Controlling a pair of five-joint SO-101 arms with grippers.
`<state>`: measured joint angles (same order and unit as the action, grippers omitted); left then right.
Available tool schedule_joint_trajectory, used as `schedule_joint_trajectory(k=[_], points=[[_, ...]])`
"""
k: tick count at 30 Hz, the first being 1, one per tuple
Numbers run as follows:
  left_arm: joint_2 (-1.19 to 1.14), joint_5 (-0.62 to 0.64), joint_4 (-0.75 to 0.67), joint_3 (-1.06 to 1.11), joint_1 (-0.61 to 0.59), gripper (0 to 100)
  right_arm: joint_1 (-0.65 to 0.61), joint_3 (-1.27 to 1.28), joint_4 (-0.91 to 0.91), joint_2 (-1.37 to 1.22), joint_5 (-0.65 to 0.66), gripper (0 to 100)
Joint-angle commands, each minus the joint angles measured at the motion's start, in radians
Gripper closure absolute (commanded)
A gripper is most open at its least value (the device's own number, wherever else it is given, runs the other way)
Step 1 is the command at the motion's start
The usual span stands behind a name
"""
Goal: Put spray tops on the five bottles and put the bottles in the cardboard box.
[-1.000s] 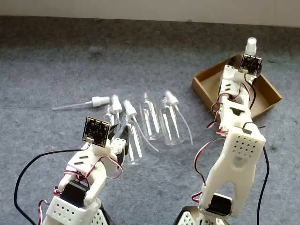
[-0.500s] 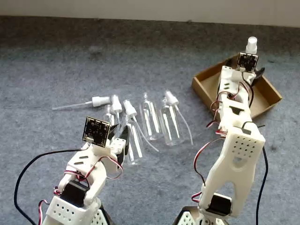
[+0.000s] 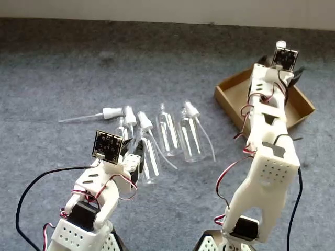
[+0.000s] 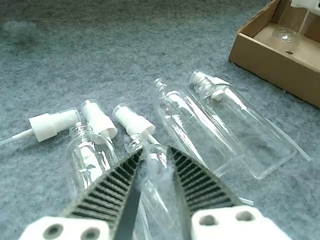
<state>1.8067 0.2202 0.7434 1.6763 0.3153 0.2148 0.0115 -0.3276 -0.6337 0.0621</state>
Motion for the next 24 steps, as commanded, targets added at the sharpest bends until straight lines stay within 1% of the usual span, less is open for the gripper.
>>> schedule_joint_trajectory(k=[1,3,8,22,24], points=[[0.002,-0.015,0.003,0.019,0.012,96,0.001,-0.025,0.004,0.139,-0.012,59.5],[0.002,-0.015,0.003,0.019,0.012,96,-0.005,-0.024,0.019,0.168,-0.009,59.5],[0.002,-0.015,0.003,0.019,0.012,96,-0.005,-0.031,0.136,0.22,-0.012,59.5],[0.002,-0.015,0.003,0.019,0.012,96,-0.004,-0.033,0.154,0.414,-0.008,59.5],[0.002,-0.015,0.003,0.019,0.012,96,-0.001,-0.033,0.2,0.455,-0.012,59.5]])
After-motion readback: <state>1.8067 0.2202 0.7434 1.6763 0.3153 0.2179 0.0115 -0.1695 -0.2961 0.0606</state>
